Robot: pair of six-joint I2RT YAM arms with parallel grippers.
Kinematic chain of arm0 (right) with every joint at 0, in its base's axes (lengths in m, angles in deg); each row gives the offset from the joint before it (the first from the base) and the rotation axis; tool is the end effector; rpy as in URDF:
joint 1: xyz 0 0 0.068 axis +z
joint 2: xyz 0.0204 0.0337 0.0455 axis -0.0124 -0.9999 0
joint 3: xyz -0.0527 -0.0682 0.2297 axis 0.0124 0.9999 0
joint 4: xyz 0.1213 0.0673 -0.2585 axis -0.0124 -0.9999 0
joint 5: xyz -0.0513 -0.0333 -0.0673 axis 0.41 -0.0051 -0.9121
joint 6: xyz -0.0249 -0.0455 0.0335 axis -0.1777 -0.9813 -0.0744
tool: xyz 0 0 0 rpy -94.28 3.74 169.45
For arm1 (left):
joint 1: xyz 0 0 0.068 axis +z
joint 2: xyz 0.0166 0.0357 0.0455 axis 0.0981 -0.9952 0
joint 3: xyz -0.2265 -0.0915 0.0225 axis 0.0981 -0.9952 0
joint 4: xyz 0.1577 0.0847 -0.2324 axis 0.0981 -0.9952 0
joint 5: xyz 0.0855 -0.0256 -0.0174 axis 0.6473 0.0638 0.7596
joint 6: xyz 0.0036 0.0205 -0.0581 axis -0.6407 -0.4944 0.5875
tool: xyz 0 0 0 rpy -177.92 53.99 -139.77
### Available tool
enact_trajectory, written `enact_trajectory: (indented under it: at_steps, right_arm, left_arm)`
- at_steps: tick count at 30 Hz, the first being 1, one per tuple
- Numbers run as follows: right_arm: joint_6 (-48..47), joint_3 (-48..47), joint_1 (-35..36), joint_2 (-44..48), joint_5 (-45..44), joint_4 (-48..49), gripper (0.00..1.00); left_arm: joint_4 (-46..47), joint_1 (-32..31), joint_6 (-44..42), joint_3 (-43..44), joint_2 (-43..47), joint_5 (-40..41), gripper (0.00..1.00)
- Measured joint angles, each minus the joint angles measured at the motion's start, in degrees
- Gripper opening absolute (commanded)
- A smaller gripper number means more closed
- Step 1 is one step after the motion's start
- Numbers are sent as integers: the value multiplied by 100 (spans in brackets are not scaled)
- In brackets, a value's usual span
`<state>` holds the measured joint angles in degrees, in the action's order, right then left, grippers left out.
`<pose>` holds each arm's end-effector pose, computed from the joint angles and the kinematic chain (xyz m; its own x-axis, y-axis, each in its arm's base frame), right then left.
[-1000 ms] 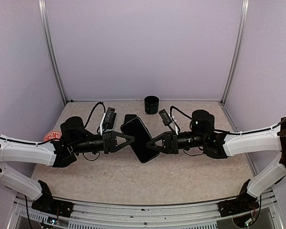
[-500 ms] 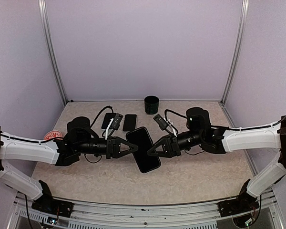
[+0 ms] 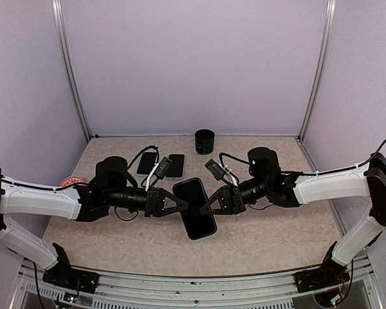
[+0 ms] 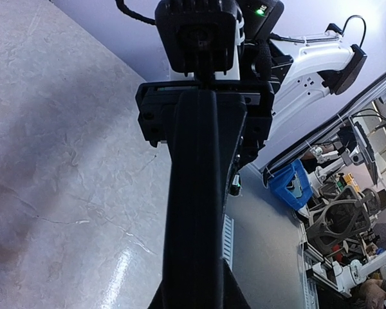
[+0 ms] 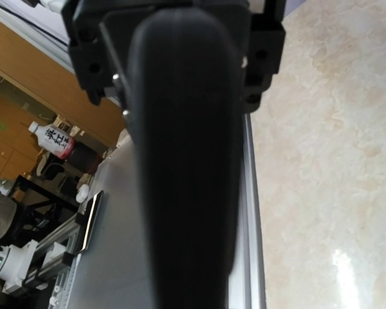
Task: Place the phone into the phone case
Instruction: Pass from the left arm to the right
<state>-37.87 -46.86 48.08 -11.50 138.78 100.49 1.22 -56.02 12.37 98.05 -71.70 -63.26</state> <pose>0.2108 0.2881 0.1744 -0.6856 -0.3443 -0.6414 -0.6603 -0.0771 0.7471 0.1865 -0.2701 0.1832 -0.6730 0.1197 -0.7299 0.7394 0.1327 -0.6601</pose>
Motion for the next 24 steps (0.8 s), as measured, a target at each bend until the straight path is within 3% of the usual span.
enact_trajectory:
  at_steps: [4,6,9,13,24]
  right_arm:
    - [-4,-7,-4,0,11,-96,0]
    - [-15,-22,-17,2,-11,-214,0]
    - [-11,-44,-70,7,-61,-297,0]
    - [39,-177,-225,7,-151,-417,0]
    - [501,-1034,-1047,-601,-643,-940,0]
  left_arm:
    - [-59,0,-146,15,-2,61,68]
    - [-94,0,-175,15,0,129,80]
    - [-168,33,-175,7,59,317,91]
    - [-205,192,-114,-181,398,610,99]
    - [-664,872,127,-872,2179,1727,99]
